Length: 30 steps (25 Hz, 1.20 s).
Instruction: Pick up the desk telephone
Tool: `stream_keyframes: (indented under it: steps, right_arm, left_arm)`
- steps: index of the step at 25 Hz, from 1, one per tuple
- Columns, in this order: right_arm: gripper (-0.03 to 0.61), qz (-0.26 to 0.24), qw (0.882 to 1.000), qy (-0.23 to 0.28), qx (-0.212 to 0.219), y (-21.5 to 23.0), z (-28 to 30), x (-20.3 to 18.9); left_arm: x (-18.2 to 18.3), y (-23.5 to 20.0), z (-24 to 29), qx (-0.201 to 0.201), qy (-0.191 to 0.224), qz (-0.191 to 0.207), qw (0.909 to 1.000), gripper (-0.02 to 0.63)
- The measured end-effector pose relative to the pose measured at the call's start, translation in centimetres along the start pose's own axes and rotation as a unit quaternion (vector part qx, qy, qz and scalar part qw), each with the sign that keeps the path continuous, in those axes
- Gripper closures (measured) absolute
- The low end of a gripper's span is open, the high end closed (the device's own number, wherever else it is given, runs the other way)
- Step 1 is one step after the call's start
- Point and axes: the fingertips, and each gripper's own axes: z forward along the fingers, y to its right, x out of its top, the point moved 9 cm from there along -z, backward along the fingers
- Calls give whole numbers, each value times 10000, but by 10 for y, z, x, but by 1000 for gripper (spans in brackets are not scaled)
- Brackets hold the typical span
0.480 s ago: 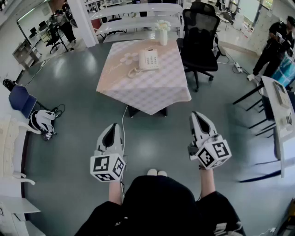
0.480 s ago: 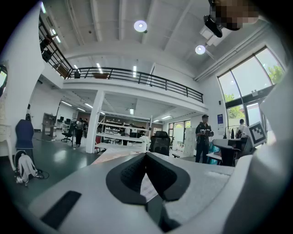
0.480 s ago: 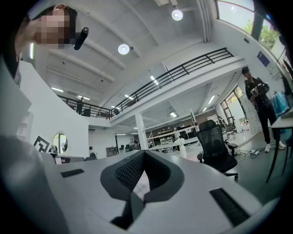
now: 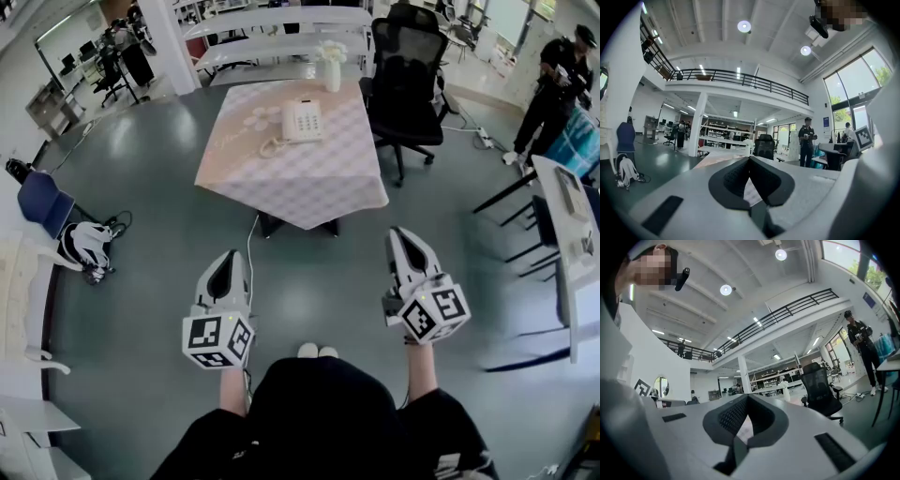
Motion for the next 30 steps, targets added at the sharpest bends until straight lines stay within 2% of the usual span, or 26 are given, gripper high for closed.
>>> stream_keyframes:
  steps: [13,17,30]
  right_arm:
    - [588,217,9998,-21,5,21,-7,-4]
    - [586,145,9998,-95,24,26,0,-7]
    - [586,250,9993,-289,9,54,38,-19]
  left_arm:
    - [-4,27,-1,15,21,4,10000,615]
    - [-7,36,4,19,10,-37,10000,615]
    - [-14,20,40,155,-54,-177,9997,615]
